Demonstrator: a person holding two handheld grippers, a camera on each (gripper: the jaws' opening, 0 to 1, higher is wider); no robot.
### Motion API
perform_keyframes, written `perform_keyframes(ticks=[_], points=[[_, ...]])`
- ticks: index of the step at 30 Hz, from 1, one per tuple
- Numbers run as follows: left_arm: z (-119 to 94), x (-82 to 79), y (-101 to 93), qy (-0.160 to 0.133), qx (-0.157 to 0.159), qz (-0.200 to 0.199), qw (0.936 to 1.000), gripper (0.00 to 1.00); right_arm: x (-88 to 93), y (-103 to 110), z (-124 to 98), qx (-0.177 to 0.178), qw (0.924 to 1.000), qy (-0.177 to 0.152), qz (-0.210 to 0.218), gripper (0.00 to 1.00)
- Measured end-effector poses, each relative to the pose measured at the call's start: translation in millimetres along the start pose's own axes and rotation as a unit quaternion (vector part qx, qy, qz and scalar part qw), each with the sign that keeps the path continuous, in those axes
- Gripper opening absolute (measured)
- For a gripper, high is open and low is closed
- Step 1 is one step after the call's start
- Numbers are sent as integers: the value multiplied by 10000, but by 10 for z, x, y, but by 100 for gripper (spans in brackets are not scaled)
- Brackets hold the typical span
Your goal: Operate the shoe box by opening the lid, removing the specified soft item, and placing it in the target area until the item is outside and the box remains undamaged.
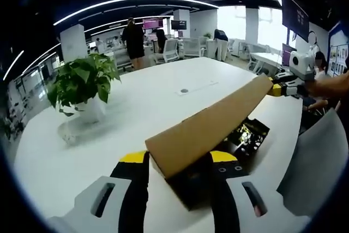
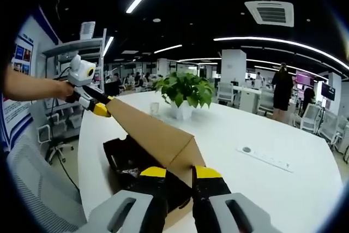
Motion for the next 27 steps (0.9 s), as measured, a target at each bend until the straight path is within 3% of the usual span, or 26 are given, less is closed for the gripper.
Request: perform_keyframes(ticks=[5, 15, 27], points=[[23, -24, 24, -44, -87, 46, 9999, 38, -23, -23, 20, 74, 10000, -27, -5, 8], [89, 29, 100, 134, -278, 2, 9995, 24, -70, -50, 48, 246, 9997, -45, -71, 5], [225, 193, 213, 315, -464, -119, 9984, 22, -115, -101, 84, 345, 9994, -57, 12, 4]])
Point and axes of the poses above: the point that each gripper's makers call its tool centre point, and the gripper's own axes: z roughly forward along the fingers, y roughly to its left, x roughly out of its underside, the point moved 10 cm from there along -z, roughly backward along the fingers, and after that the axes turned 11 degrees about -y, right-handed, at the moved point
